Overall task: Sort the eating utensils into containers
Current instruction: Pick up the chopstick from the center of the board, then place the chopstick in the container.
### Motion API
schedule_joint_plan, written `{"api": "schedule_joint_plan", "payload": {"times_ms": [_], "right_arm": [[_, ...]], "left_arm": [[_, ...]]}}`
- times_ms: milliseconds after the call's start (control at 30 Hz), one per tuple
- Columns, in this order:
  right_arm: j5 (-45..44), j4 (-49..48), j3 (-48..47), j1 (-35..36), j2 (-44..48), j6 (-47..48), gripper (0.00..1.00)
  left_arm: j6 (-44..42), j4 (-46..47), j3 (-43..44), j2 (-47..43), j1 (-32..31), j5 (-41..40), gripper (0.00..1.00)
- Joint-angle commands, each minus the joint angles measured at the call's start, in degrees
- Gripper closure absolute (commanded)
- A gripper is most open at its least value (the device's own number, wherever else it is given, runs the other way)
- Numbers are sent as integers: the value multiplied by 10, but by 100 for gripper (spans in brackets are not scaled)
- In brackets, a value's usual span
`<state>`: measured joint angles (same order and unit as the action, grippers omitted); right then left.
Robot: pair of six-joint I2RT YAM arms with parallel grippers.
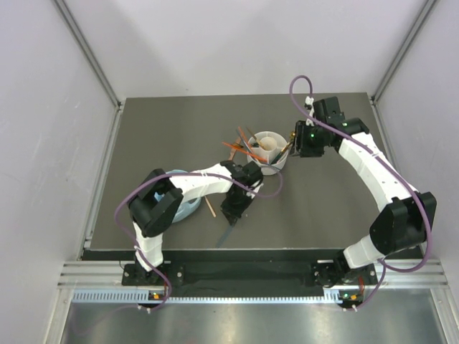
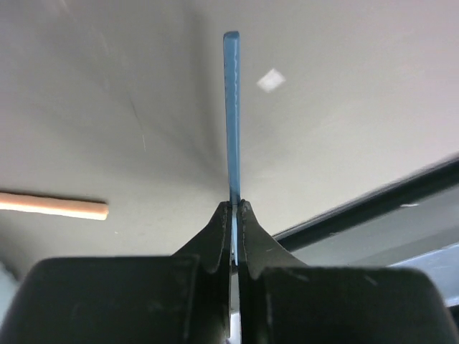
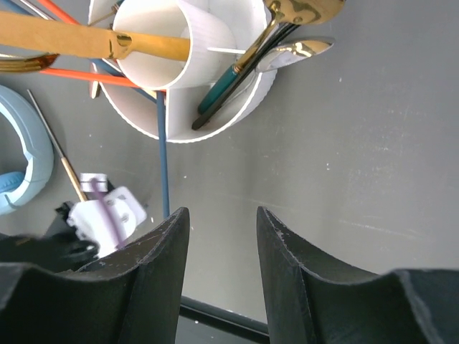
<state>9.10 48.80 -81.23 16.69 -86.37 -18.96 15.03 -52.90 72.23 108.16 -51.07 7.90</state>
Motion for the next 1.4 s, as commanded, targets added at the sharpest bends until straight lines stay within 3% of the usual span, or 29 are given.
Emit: {"api": "schedule_joint_plan", "payload": {"times_ms": [0,167,400,667,900,1367], "right_arm": [[2,-24,6,-10,21,12,57],[1,-25,4,-12,23,15,57],[-3,-22,5,-16,22,19,57],[-11,-13,-2,-17,15,18,57],[-15,-5,13,-17,23,14,58],[-19,-3,11,-17,11,13,58]], "left_arm": [[3,29,113,-45,-3,-11,100],[31,24,214,-82,-3,-94,100],[50,102,234,-117,11,-233,100],[55,319,186,-89,48,-340,100],[57,431,152,-58,66,-380,100],[46,421,237,-24,78,-350,100]]}}
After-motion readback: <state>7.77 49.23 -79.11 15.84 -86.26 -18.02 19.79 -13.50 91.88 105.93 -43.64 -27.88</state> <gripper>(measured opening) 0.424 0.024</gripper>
